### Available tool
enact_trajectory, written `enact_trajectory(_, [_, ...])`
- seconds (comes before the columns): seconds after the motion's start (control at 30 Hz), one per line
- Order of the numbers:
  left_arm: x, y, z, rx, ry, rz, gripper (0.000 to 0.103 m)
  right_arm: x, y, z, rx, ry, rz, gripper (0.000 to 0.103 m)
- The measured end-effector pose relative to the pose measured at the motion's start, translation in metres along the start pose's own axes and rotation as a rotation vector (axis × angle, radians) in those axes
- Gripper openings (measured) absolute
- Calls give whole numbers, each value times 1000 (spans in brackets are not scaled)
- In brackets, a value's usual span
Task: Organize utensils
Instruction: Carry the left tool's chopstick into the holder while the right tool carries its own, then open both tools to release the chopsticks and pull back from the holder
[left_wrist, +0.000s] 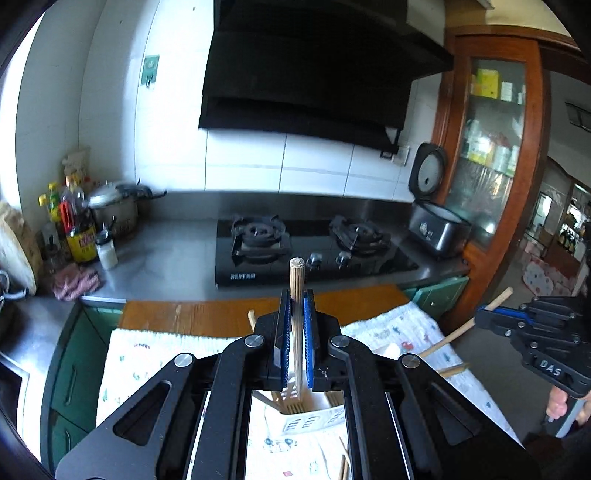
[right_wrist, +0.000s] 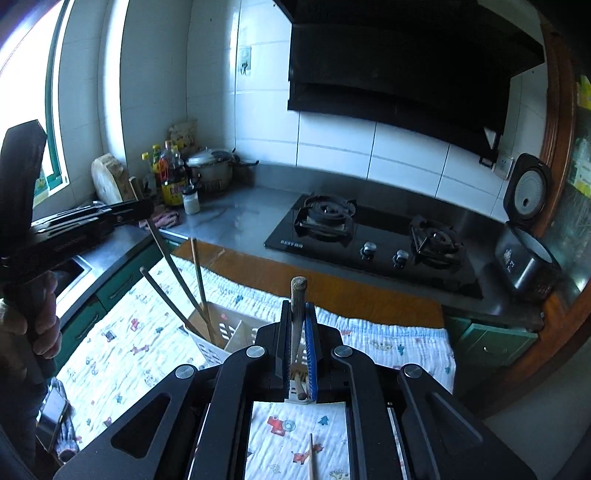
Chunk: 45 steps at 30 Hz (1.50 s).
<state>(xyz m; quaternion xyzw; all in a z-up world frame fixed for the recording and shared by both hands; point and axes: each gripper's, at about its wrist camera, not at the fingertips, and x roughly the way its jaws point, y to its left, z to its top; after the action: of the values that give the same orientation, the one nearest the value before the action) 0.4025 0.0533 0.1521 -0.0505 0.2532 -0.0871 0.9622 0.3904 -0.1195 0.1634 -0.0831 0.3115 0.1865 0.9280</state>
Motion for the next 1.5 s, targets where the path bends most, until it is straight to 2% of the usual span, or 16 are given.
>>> enact_trajectory(0.33, [43, 18, -30, -44, 113, -18, 5, 39, 0, -13, 3, 76, 5, 7])
enact_trajectory(0.83, [41, 13, -39, -15, 135, -25, 10, 57, -3, -24, 34, 108, 14, 10])
enact_trajectory(0.9, [36, 11, -39, -13, 129, -25, 19, 52, -3, -23, 33, 93, 14, 15])
enact_trajectory(1.0, [22, 9, -39, -15, 111, -28, 28, 36, -2, -21, 22, 53, -5, 25])
enact_trajectory(1.07, [8, 8, -40, -21, 97, -38, 30, 21, 0, -21, 17, 23, -15, 27])
enact_trajectory(1.13, [-13, 6, -46, -24, 70, -44, 34, 5, 1, -25, 32, -7, -13, 33])
enact_trajectory(1.2, [-32, 6, -54, -26, 48, -46, 42, -14, 4, -35, 38, -38, -17, 36])
enact_trajectory(1.3, [-58, 6, -74, -39, 36, -60, 44, -34, 13, -57, 39, -54, -19, 36])
enact_trajectory(1.5, [-95, 13, -126, -64, 38, -27, 45, -53, 39, -120, 50, -42, -12, 36])
